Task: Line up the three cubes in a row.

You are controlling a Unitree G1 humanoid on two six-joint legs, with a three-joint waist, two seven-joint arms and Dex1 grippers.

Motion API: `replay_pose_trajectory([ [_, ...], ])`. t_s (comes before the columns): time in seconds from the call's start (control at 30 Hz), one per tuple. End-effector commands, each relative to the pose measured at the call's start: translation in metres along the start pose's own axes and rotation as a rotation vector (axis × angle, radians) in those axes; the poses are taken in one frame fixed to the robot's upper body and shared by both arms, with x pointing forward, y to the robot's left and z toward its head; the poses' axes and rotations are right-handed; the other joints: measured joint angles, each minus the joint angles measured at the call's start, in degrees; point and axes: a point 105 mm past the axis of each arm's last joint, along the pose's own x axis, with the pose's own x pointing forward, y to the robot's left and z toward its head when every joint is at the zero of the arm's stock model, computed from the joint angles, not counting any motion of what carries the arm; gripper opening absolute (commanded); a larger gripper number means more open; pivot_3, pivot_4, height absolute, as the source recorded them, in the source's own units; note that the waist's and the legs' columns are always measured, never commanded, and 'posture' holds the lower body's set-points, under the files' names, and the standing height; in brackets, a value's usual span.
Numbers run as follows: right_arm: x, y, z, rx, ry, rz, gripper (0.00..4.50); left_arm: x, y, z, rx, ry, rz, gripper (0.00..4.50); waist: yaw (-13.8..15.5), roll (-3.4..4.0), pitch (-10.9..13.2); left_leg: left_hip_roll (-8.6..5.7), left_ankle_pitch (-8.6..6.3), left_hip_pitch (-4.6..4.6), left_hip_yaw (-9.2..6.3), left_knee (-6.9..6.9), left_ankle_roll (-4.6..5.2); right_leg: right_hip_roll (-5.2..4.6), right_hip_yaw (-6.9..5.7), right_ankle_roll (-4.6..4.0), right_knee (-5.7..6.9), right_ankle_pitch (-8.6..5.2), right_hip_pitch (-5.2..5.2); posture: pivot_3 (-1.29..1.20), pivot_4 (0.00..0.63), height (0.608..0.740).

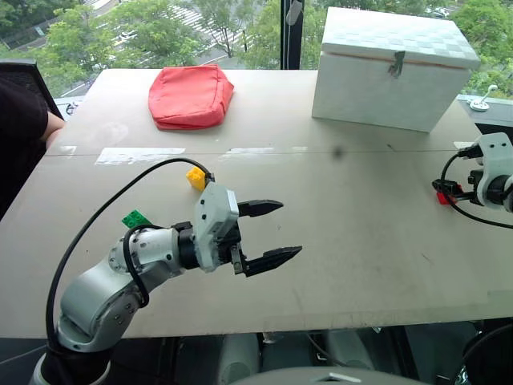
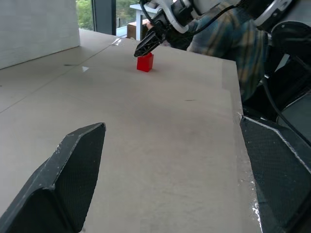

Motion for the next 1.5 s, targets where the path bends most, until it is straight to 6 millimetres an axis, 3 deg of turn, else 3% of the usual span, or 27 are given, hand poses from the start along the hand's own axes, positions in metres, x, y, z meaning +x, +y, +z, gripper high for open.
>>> replay_pose_trajectory([
  [0.03, 0.002, -0.011, 0.006, 0.017, 0.004, -0.033, 4.47, 0.000, -0.011, 0.008, 0.034, -0.015, -0.034, 4.50, 0.07, 0.00, 0.00, -0.01, 0.00, 0.00, -0.01, 0.00, 0.00, 0.00, 0.00, 0.00, 0.00, 0.00, 0.00, 0.00, 0.150, 0.740],
  [0.3, 0.022, -0.007, -0.011, 0.006, 0.079, -0.020, 4.47, 0.002, -0.014, 0.010, 0.036, -0.022, -0.019, 4.50, 0.08, 0.00, 0.00, -0.05, 0.00, 0.00, -0.04, 0.03, 0.00, 0.00, 0.05, 0.01, 0.03, 0.01, 0.03, 0.00, 0.150, 0.740],
  [0.4, 0.025, -0.009, -0.014, -0.012, 0.082, -0.022, 3.71, 0.002, -0.013, 0.010, 0.032, -0.022, -0.010, 4.50, 0.07, 0.03, 0.01, -0.06, 0.01, 0.00, -0.05, 0.04, 0.00, 0.01, 0.06, 0.02, 0.04, 0.01, 0.03, 0.00, 0.150, 0.740],
  [0.53, 0.027, -0.005, -0.014, -0.028, 0.076, 0.018, 1.82, 0.002, -0.011, 0.010, 0.024, -0.025, 0.002, 4.50, 0.06, 0.03, 0.01, -0.07, 0.00, 0.00, -0.05, 0.04, 0.00, 0.00, 0.07, 0.06, 0.04, 0.03, 0.03, 0.00, 0.150, 0.740],
  [0.6, 0.023, 0.003, -0.010, -0.052, 0.033, 0.096, 1.53, 0.002, -0.011, 0.010, 0.016, -0.027, 0.010, 4.50, 0.07, 0.03, 0.01, -0.07, 0.00, 0.00, -0.06, 0.04, 0.00, 0.01, 0.06, 0.07, 0.04, 0.04, 0.03, 0.00, 0.150, 0.740],
  [0.73, 0.009, 0.031, 0.002, -0.191, -0.099, 0.312, 1.53, 0.001, -0.010, 0.007, -0.002, -0.027, 0.027, 4.50, 0.11, 0.04, 0.02, -0.07, 0.00, 0.00, -0.08, 0.03, 0.00, 0.01, 0.05, 0.08, 0.04, 0.04, 0.04, 0.00, 0.150, 0.740],
  [0.83, -0.013, 0.072, 0.016, -0.408, -0.259, 0.536, 1.53, -0.001, -0.009, 0.005, -0.009, -0.020, 0.040, 4.50, 0.15, 0.07, 0.04, -0.07, 0.00, 0.01, -0.08, 0.03, 0.00, 0.01, 0.05, 0.09, 0.04, 0.04, 0.04, 0.00, 0.150, 0.740],
  [0.97, -0.025, 0.121, 0.010, -0.715, -0.220, 0.746, 1.53, -0.003, -0.007, 0.005, -0.007, -0.012, 0.047, 4.50, -0.30, 0.16, 0.10, -0.04, 0.00, 0.11, -0.05, 0.03, 0.00, 0.03, 0.09, 0.10, 0.06, 0.03, 0.07, 0.00, 0.150, 0.740],
  [1.1, -0.021, 0.154, 0.014, -0.957, -0.189, 0.855, 1.53, -0.006, -0.007, 0.003, -0.004, 0.008, 0.040, 4.50, -0.14, 0.17, 0.11, -0.02, 0.01, 0.21, -0.07, 0.08, 0.00, 0.06, 0.07, -0.04, 0.10, -0.07, 0.11, 0.00, 0.150, 0.740],
  [1.2, -0.018, 0.174, 0.021, -1.054, -0.199, 0.921, 1.53, -0.012, -0.007, -0.001, -0.005, 0.031, 0.045, 4.50, -0.09, 0.16, 0.12, -0.02, 0.01, 0.20, -0.03, 0.14, 0.00, 0.05, 0.08, -0.10, 0.11, -0.06, 0.12, 0.00, 0.150, 0.740],
  [1.5, -0.011, 0.201, 0.015, -1.233, -0.153, 1.054, 1.53, -0.034, -0.011, -0.015, -0.032, 0.096, 0.069, 4.50, 0.18, 0.18, 0.16, -0.01, 0.00, 0.09, -0.02, 0.13, -0.01, 0.03, 0.05, -0.12, 0.05, -0.07, 0.09, 0.00, 0.150, 0.740],
])
